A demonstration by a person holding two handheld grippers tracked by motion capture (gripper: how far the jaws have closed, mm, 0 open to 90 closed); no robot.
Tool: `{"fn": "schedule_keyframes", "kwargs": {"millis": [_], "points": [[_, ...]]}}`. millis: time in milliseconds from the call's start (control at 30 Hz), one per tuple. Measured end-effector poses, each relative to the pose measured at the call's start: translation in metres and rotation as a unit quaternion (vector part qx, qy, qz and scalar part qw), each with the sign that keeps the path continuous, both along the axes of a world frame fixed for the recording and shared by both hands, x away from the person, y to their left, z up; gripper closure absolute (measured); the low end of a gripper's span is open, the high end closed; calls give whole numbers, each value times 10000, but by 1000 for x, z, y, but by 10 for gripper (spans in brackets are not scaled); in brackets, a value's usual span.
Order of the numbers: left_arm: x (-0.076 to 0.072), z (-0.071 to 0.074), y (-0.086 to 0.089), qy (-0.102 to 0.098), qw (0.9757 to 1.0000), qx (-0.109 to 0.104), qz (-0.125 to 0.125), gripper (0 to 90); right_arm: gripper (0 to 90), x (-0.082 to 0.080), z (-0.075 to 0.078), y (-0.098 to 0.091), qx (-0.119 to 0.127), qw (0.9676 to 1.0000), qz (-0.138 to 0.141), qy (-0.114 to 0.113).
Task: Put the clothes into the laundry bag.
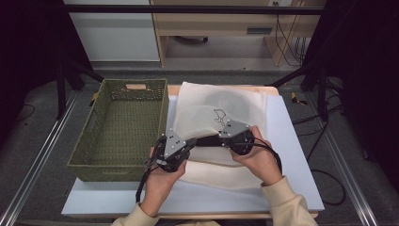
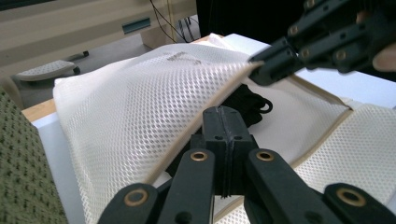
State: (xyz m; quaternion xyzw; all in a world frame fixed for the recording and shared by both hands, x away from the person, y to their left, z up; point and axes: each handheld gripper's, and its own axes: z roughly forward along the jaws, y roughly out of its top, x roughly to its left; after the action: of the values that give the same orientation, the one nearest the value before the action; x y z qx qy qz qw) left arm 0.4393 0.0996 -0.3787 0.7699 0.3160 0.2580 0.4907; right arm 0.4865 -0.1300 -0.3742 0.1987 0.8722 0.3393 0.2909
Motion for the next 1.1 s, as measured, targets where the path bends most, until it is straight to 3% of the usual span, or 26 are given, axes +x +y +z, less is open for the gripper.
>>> {"fn": "schedule_keyframes", "kwargs": {"millis": [1100], "points": [[3, 6, 11, 12, 9998, -149, 155, 900, 871, -10, -32, 9, -422, 9985, 166, 291]]}}
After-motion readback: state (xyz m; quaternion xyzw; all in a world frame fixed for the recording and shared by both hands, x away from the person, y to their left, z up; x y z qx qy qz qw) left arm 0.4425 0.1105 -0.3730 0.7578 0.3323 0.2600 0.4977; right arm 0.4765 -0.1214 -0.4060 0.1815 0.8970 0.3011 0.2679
